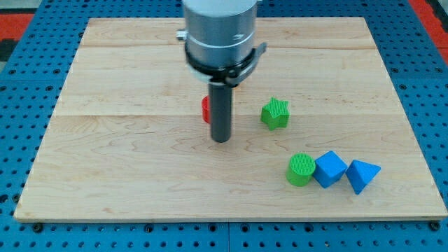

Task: Move the red circle and green star vertical to each other

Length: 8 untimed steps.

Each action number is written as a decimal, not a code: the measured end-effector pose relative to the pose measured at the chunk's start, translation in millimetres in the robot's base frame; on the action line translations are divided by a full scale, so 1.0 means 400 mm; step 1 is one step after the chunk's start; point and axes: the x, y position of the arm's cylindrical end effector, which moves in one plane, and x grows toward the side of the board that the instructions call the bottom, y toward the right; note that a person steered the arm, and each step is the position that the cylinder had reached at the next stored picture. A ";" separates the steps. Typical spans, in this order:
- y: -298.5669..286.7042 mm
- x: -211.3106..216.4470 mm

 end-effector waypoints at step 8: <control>0.160 -0.015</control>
